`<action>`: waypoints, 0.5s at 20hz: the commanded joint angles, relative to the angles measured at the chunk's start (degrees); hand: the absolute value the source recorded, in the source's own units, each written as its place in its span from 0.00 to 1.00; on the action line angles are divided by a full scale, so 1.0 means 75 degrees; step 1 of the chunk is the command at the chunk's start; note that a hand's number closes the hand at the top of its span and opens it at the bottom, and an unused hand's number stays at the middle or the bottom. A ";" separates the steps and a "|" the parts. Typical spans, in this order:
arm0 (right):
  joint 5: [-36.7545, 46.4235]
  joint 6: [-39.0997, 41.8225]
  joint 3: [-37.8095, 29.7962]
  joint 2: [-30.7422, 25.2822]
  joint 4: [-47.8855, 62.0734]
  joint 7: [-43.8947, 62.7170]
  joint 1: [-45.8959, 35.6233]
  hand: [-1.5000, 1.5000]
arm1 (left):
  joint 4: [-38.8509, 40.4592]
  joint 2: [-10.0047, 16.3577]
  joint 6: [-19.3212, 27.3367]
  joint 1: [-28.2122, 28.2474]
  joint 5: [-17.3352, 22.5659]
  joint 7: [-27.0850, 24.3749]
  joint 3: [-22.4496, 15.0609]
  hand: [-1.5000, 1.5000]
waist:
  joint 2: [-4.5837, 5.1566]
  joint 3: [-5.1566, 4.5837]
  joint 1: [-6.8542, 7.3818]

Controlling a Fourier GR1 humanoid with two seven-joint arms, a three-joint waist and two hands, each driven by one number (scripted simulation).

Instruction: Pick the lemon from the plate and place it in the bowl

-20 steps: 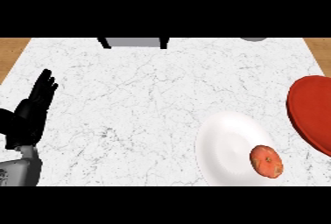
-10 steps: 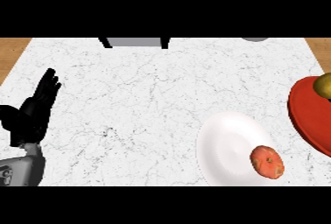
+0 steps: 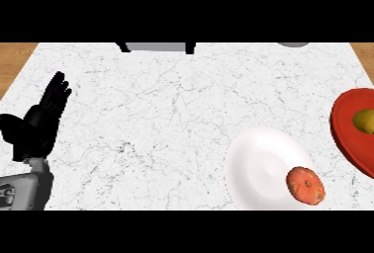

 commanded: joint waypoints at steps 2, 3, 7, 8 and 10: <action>-0.0499 0.0527 -0.0451 -0.0184 0.1501 -0.1395 -0.0490 0.00 | 0.0233 0.0179 -0.0203 -0.0020 0.0144 -0.0201 0.0194 0.50 | 0.0018 0.0007 -0.0023; -0.0741 0.0781 -0.0635 -0.0106 0.1619 -0.1314 -0.0593 0.00 | 0.0283 0.0095 -0.0079 -0.0099 0.0034 -0.0147 0.0121 0.50 | 0.0009 0.0005 -0.0061; -0.2360 0.1779 -0.2137 -0.0210 0.2024 -0.1211 -0.0997 0.00 | 0.0185 0.0016 0.0098 0.0029 -0.0008 -0.0119 0.0175 0.50 | -0.0016 0.0011 -0.0178; -0.2651 0.1907 -0.2417 -0.0207 0.2170 -0.1354 -0.0959 0.00 | 0.0163 0.0114 -0.0050 0.0070 0.0122 -0.0071 0.0249 0.50 | -0.0025 0.0014 -0.0180; -0.3175 0.2627 -0.2937 -0.0650 0.2593 -0.1015 -0.1241 0.00 | -0.0156 0.0118 -0.0020 0.0062 0.0066 0.0120 0.0161 0.50 | -0.0038 0.0020 -0.0126</action>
